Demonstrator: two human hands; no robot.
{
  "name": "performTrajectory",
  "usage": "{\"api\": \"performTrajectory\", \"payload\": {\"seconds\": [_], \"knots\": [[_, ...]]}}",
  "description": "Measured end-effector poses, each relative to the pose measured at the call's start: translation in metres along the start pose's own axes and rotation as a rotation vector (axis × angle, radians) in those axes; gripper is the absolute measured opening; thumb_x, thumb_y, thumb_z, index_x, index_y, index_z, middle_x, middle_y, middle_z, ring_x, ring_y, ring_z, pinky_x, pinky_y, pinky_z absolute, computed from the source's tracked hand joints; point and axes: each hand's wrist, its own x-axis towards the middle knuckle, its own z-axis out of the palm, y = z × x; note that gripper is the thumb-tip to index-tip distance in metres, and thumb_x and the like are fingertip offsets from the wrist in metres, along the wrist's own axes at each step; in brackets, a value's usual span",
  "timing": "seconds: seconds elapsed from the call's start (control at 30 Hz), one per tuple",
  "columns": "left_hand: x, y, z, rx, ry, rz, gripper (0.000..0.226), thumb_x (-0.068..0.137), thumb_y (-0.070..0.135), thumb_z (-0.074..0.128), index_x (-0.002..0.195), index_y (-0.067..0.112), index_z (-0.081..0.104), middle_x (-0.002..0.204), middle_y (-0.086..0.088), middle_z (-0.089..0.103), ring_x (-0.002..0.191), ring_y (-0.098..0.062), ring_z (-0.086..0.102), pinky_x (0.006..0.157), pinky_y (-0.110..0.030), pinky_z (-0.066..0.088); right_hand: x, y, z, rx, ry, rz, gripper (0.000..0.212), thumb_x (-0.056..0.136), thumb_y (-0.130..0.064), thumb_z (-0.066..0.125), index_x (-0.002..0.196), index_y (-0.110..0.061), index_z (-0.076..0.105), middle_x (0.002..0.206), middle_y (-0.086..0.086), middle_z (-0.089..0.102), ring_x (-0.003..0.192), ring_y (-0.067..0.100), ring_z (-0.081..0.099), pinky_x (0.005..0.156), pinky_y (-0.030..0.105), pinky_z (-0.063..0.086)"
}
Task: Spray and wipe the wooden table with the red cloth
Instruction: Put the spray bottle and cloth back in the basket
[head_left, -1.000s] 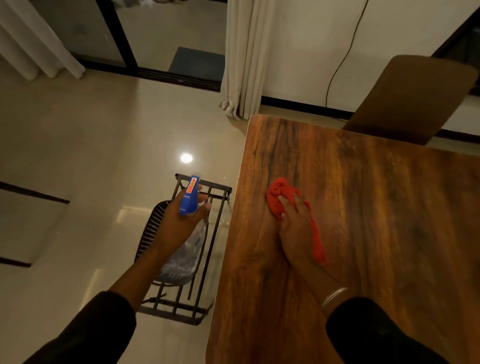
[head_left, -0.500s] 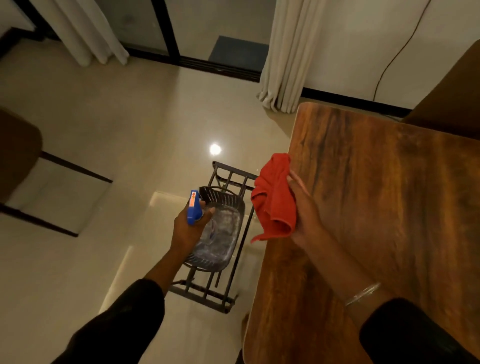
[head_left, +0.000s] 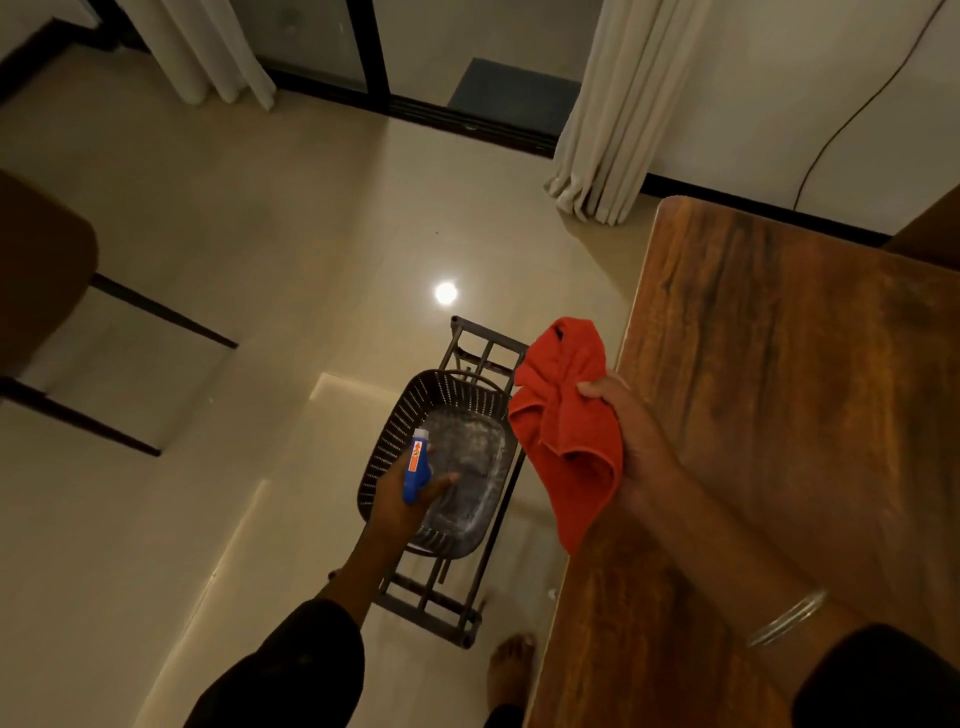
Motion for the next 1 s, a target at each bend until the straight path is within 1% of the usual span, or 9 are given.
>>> {"api": "performTrajectory", "payload": {"seconds": [0.07, 0.17, 0.23, 0.37, 0.47, 0.57, 0.67, 0.8, 1.0], "knots": [[0.000, 0.001, -0.008, 0.082, -0.088, 0.011, 0.062, 0.081, 0.025, 0.083, 0.132, 0.010, 0.052, 0.114, 0.007, 0.060, 0.103, -0.013, 0.061, 0.097, -0.036, 0.053, -0.001, 0.001, 0.007, 0.036, 0.003, 0.003, 0.057, 0.096, -0.023, 0.067, 0.148, -0.033, 0.048, 0.138, 0.013, 0.062, 0.114, 0.038, 0.067, 0.081, 0.049, 0.063], [-0.004, 0.000, -0.035, 0.164, -0.161, 0.102, 0.075, 0.085, 0.012, 0.078, 0.149, 0.013, 0.039, 0.133, 0.006, 0.049, 0.120, -0.012, 0.050, 0.098, -0.023, 0.045, 0.004, 0.002, 0.012, 0.043, 0.016, 0.024, 0.056, 0.094, -0.028, 0.069, 0.146, -0.034, 0.049, 0.136, 0.013, 0.064, 0.117, 0.040, 0.066, 0.090, 0.051, 0.060], [-0.002, 0.002, -0.058, 0.222, -0.011, 0.165, 0.057, 0.090, 0.005, 0.069, 0.143, 0.012, 0.048, 0.137, -0.003, 0.056, 0.122, -0.019, 0.057, 0.094, -0.019, 0.047, 0.006, 0.002, 0.016, 0.050, 0.026, 0.071, 0.053, 0.094, -0.030, 0.068, 0.144, -0.032, 0.051, 0.133, 0.013, 0.065, 0.113, 0.038, 0.067, 0.081, 0.045, 0.061], [0.020, 0.037, -0.103, 0.071, 0.391, 0.227, 0.031, 0.096, -0.005, 0.054, 0.124, 0.007, 0.061, 0.120, -0.012, 0.066, 0.104, -0.026, 0.068, 0.088, -0.044, 0.061, 0.010, 0.000, 0.030, 0.078, 0.020, 0.110, 0.048, 0.093, -0.033, 0.067, 0.138, -0.028, 0.054, 0.131, 0.013, 0.067, 0.107, 0.034, 0.068, 0.080, 0.042, 0.059], [0.040, 0.093, -0.111, -0.179, 0.071, 0.159, 0.021, 0.096, 0.011, 0.064, 0.117, 0.007, 0.065, 0.113, -0.014, 0.071, 0.104, -0.033, 0.070, 0.084, -0.037, 0.062, 0.020, 0.002, 0.045, 0.125, -0.018, 0.112, 0.042, 0.091, -0.033, 0.066, 0.132, -0.025, 0.060, 0.122, 0.011, 0.071, 0.097, 0.030, 0.070, 0.078, 0.040, 0.058], [0.049, 0.144, -0.095, -0.169, -0.347, 0.048, 0.049, 0.089, 0.049, 0.067, 0.126, 0.017, 0.063, 0.121, -0.006, 0.071, 0.114, -0.024, 0.068, 0.094, -0.035, 0.057, 0.032, 0.007, 0.061, 0.155, -0.021, 0.146, 0.043, 0.091, -0.033, 0.067, 0.133, -0.023, 0.064, 0.127, 0.015, 0.071, 0.102, 0.033, 0.068, 0.087, 0.044, 0.058], [0.055, 0.165, -0.080, -0.268, -0.552, -0.002, 0.054, 0.086, 0.053, 0.066, 0.123, 0.013, 0.065, 0.112, -0.008, 0.074, 0.107, -0.025, 0.071, 0.096, -0.038, 0.056, 0.047, 0.011, 0.069, 0.164, -0.015, 0.167, 0.045, 0.094, -0.039, 0.066, 0.135, -0.020, 0.065, 0.133, 0.017, 0.070, 0.108, 0.034, 0.069, 0.092, 0.046, 0.057], [0.071, 0.161, -0.071, -0.309, -0.341, 0.044, 0.022, 0.095, 0.023, 0.066, 0.113, 0.010, 0.069, 0.105, -0.008, 0.072, 0.102, -0.027, 0.069, 0.082, -0.035, 0.059, 0.071, 0.012, 0.060, 0.008, 0.098, 0.187, 0.057, 0.089, -0.053, 0.075, 0.135, -0.021, 0.062, 0.128, 0.013, 0.070, 0.117, 0.038, 0.066, 0.106, 0.056, 0.052], [0.104, 0.149, -0.056, 0.105, -0.228, 0.066, 0.020, 0.095, 0.003, 0.063, 0.114, -0.003, 0.066, 0.113, -0.022, 0.068, 0.103, -0.040, 0.068, 0.086, -0.050, 0.061, 0.111, 0.022, 0.052, -0.492, 0.268, 0.162, 0.065, 0.082, -0.006, 0.085, 0.141, -0.005, 0.056, 0.142, 0.018, 0.061, 0.128, 0.039, 0.059, 0.111, 0.054, 0.049]]}}
